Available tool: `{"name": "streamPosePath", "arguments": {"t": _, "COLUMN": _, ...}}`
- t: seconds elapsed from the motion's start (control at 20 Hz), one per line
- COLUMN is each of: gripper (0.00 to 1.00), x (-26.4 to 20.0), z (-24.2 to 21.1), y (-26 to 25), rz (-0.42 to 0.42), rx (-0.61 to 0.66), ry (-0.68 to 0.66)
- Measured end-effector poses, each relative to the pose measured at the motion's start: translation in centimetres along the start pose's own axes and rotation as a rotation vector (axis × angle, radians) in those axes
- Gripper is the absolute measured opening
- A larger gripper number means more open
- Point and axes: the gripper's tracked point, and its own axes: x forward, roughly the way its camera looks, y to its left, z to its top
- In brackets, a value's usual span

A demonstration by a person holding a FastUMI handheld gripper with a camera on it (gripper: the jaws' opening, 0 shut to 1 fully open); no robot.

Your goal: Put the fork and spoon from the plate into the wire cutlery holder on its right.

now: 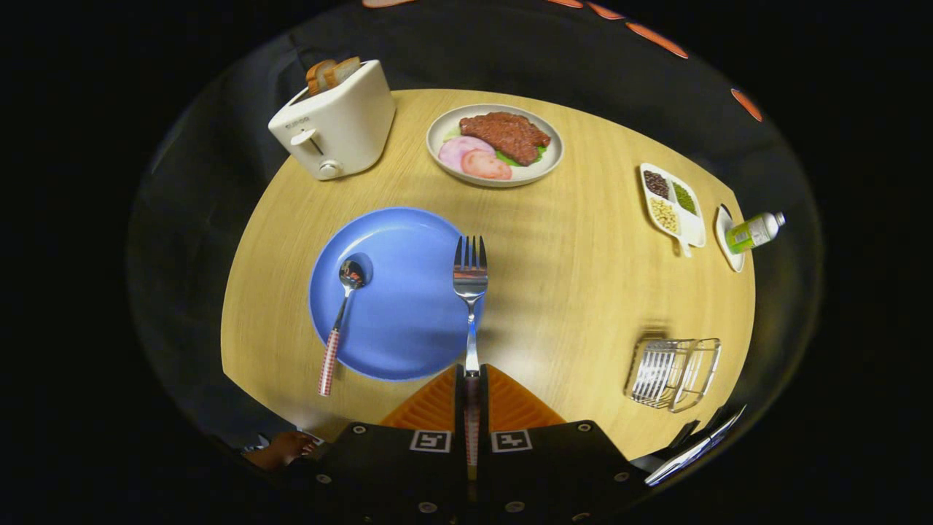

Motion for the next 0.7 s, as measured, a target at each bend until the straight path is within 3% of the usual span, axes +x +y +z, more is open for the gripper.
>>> {"name": "streamPosePath", "arguments": {"t": 0.15, "gripper": 0.06, "x": -2.0, "z": -0.7, "y": -3.4, "rz": 0.017, "rx": 0.076, "ry": -0.007}}
{"name": "streamPosePath", "arguments": {"t": 0.5, "gripper": 0.06, "x": -4.8, "z": -3.9, "y": -13.9, "rz": -0.086, "rx": 0.150, "ry": 0.004}}
{"name": "streamPosePath", "arguments": {"t": 0.7, "gripper": 0.06, "x": -5.5, "z": -6.5, "y": -17.5, "rz": -0.123, "rx": 0.153, "ry": 0.073}}
